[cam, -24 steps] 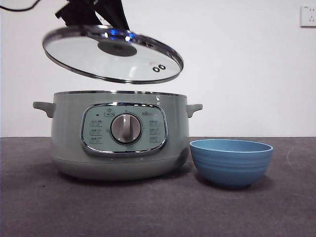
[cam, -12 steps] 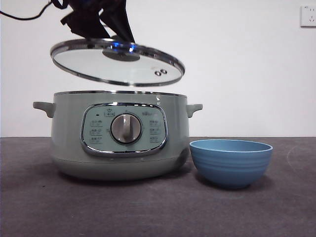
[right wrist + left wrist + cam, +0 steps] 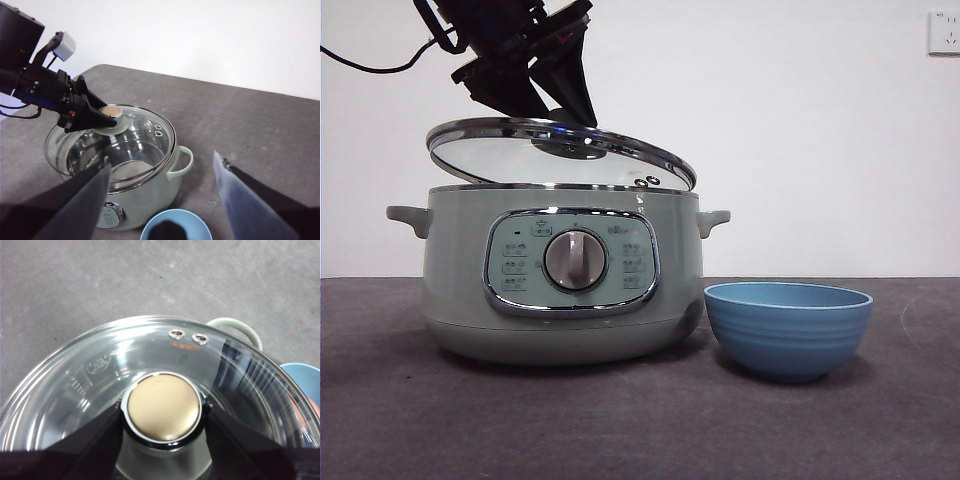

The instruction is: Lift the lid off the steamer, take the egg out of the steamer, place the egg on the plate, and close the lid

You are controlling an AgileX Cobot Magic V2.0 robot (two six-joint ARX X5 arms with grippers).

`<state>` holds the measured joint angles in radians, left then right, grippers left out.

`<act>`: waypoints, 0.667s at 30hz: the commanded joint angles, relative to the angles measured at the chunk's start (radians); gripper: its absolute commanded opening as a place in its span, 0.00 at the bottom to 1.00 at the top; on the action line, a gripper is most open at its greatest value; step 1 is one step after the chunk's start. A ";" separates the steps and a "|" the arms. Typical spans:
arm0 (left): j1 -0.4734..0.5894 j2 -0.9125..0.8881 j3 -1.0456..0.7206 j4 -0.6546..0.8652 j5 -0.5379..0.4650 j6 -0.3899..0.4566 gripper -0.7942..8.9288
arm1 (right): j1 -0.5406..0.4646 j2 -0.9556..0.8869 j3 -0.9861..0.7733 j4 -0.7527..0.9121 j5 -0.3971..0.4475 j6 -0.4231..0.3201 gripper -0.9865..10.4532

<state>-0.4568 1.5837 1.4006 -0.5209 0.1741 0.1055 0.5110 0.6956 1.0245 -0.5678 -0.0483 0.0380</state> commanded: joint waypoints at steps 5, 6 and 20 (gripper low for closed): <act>-0.002 -0.013 0.012 0.030 0.000 0.016 0.07 | 0.001 -0.002 -0.002 0.013 0.002 0.010 0.39; -0.002 -0.013 0.012 0.027 -0.001 0.016 0.07 | 0.001 -0.002 -0.002 0.013 0.002 0.010 0.39; -0.003 0.020 0.012 0.014 -0.008 0.011 0.07 | 0.001 -0.002 -0.002 0.013 0.002 0.010 0.39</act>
<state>-0.4568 1.5963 1.4006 -0.5343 0.1642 0.1123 0.5110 0.6952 1.0245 -0.5632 -0.0486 0.0380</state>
